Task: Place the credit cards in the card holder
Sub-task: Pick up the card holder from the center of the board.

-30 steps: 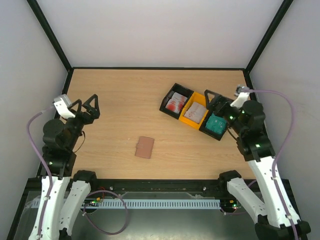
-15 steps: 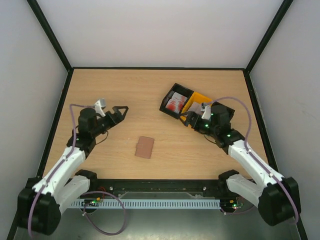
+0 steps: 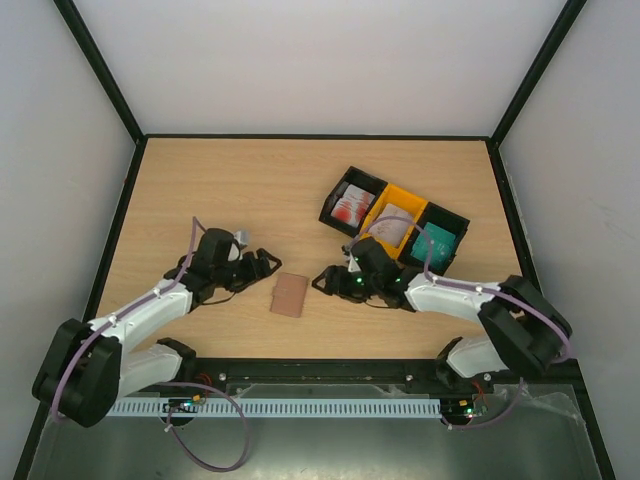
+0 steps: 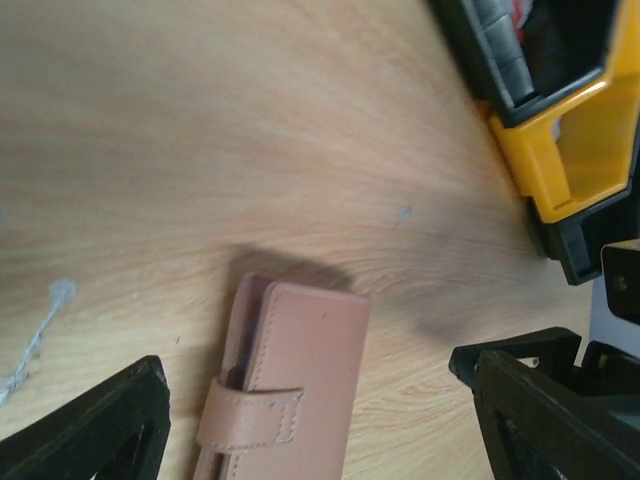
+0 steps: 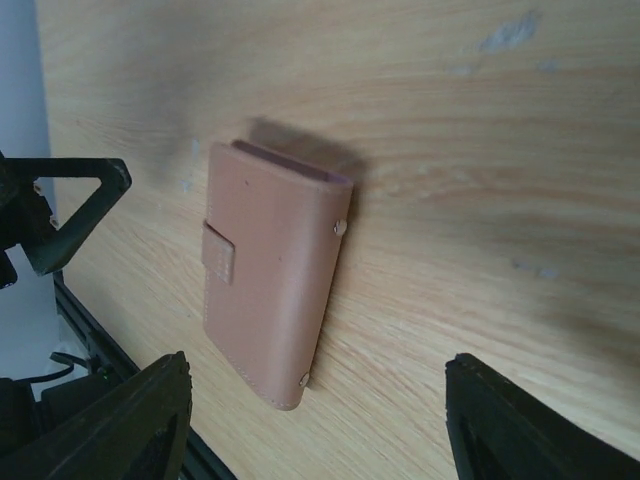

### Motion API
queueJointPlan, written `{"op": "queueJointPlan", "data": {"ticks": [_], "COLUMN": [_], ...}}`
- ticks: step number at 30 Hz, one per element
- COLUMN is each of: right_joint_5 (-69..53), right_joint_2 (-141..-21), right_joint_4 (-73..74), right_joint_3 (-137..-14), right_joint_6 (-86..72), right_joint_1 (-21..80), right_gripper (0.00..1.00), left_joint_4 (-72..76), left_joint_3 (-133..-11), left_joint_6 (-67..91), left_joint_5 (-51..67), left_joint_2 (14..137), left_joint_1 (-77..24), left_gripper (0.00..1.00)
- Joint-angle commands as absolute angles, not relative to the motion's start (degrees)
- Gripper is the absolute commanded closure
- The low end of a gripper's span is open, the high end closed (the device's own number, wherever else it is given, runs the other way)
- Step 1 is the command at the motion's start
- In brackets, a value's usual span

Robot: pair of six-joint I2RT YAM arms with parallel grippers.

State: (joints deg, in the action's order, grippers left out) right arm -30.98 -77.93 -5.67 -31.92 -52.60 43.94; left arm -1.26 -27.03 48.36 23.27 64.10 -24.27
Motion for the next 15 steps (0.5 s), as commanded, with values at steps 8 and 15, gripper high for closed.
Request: {"op": "queueJointPlan", "data": {"ticks": [8, 15], "right_joint_5": [-29.42, -30.15], "right_joint_2": [-90.02, -95.03], "right_joint_4": [-16.06, -19.91], "right_joint_3": [-36.03, -37.00], "right_joint_6": [-58.15, -59.10], "right_joint_1": [50.93, 50.92], "right_gripper": [0.43, 0.47], "left_joint_4": [-3.87, -3.47], "left_joint_3": [-23.86, -23.50], "left_joint_6": [48.02, 47.07], "left_joint_5": [25.99, 26.91], "left_joint_2": [68.71, 72.08], "left_joint_1": [-26.88, -27.33], "left_gripper": [0.46, 0.59]}}
